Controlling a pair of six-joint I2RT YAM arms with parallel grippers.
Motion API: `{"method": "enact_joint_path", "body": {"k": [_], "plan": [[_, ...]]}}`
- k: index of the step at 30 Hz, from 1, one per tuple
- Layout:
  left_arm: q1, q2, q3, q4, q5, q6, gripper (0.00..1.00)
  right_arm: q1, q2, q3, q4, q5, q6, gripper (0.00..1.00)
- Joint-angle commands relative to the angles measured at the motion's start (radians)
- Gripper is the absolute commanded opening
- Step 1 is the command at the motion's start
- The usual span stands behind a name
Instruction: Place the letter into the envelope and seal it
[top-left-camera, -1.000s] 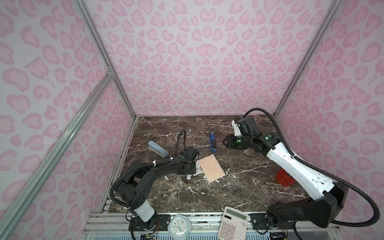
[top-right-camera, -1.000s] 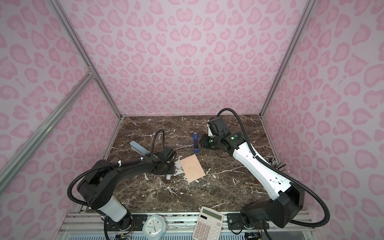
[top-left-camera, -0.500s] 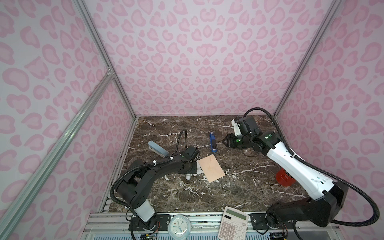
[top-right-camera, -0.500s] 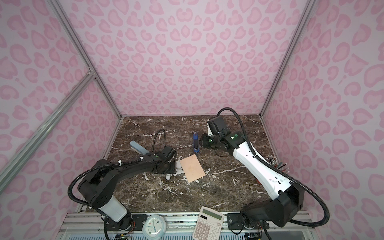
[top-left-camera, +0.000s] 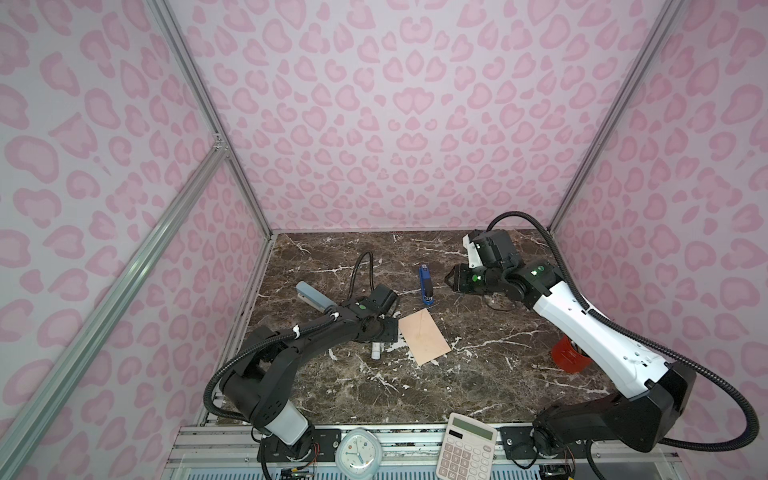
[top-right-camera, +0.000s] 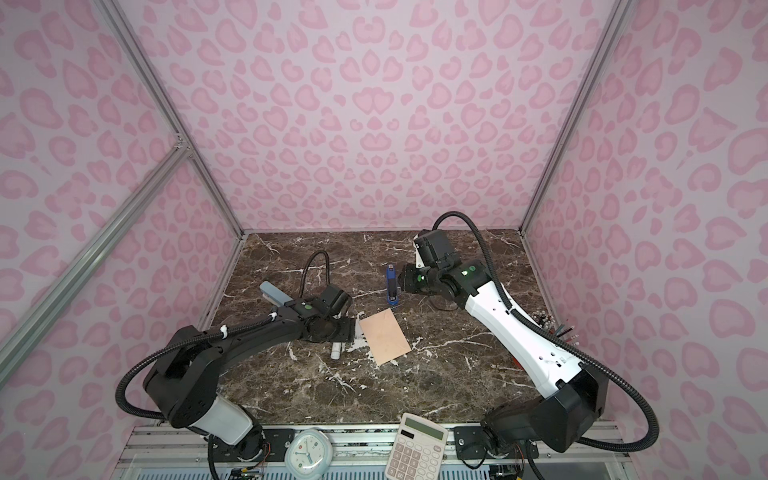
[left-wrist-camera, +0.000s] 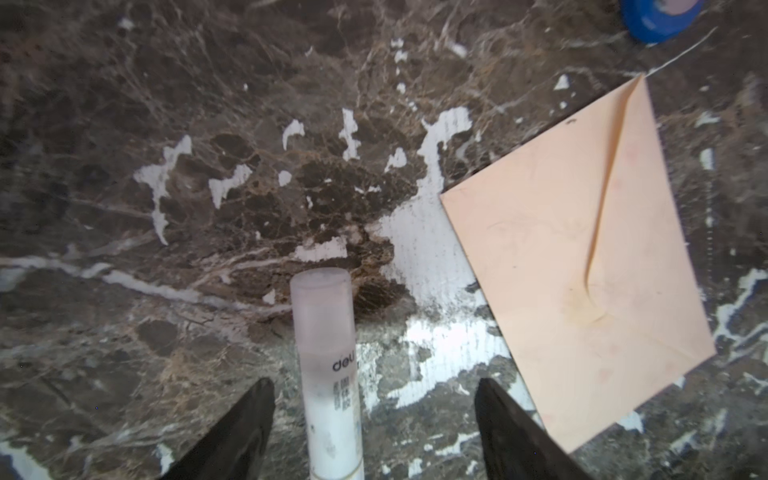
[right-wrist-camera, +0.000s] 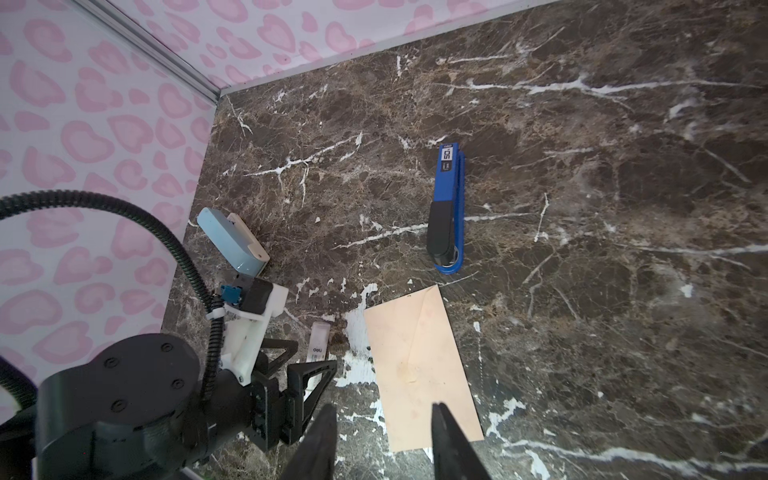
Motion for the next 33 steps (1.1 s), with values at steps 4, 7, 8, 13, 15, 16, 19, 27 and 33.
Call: {"method": "enact_joint_path", "body": {"k": [4, 7, 8, 13, 15, 16, 19, 27, 33], "plan": [[0.014, -0.111, 0.045, -0.018, -0.079, 0.041, 0.81, -0.019, 0.0, -0.004, 0.016, 0.047, -0.039, 0.4], [0.055, -0.205, 0.028, 0.019, -0.122, 0.041, 0.81, -0.031, -0.019, -0.037, 0.053, 0.11, -0.082, 0.39], [0.075, -0.241, 0.005, 0.049, -0.135, 0.04, 0.81, -0.039, -0.035, -0.062, 0.072, 0.13, -0.102, 0.39], [0.193, -0.399, -0.128, 0.198, -0.17, 0.042, 0.98, -0.092, -0.15, -0.261, 0.261, 0.235, -0.182, 0.39], [0.23, -0.456, -0.173, 0.258, -0.177, 0.055, 0.98, -0.109, -0.214, -0.358, 0.368, 0.292, -0.215, 0.4], [0.243, -0.488, -0.204, 0.296, -0.188, 0.067, 0.98, -0.115, -0.249, -0.415, 0.432, 0.326, -0.242, 0.41], [0.287, -0.59, -0.314, 0.43, -0.21, 0.063, 0.97, -0.129, -0.349, -0.566, 0.614, 0.432, -0.343, 0.45], [0.372, -0.814, -0.595, 0.691, -0.404, 0.086, 0.97, -0.228, -0.466, -0.923, 1.023, 0.624, -0.459, 0.67], [0.453, -0.883, -0.673, 0.768, -0.467, 0.203, 0.97, -0.321, -0.411, -1.009, 1.083, 0.673, -0.437, 0.97]]}}
